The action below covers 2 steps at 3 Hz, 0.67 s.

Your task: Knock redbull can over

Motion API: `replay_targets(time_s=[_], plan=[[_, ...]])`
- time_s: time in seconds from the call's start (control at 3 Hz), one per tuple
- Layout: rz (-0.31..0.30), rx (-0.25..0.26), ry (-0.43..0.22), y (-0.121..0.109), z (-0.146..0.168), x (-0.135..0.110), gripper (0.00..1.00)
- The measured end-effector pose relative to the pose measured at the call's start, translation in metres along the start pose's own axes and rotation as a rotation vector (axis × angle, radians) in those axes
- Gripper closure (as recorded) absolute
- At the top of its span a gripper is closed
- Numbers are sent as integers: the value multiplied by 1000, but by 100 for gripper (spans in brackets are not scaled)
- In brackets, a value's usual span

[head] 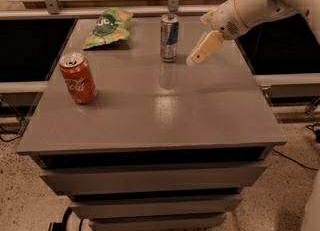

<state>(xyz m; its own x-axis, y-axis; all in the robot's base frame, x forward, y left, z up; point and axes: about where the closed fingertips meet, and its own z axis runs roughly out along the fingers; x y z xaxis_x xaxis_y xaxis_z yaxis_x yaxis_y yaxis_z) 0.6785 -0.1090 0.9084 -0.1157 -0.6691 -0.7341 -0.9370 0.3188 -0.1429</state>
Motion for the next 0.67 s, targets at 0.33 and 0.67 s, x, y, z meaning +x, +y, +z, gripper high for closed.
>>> replay_targets(time_s=[0.33, 0.67], plan=[[38, -6, -55, -4, 9, -4, 0], [69, -26, -116, -4, 23, -11, 0]])
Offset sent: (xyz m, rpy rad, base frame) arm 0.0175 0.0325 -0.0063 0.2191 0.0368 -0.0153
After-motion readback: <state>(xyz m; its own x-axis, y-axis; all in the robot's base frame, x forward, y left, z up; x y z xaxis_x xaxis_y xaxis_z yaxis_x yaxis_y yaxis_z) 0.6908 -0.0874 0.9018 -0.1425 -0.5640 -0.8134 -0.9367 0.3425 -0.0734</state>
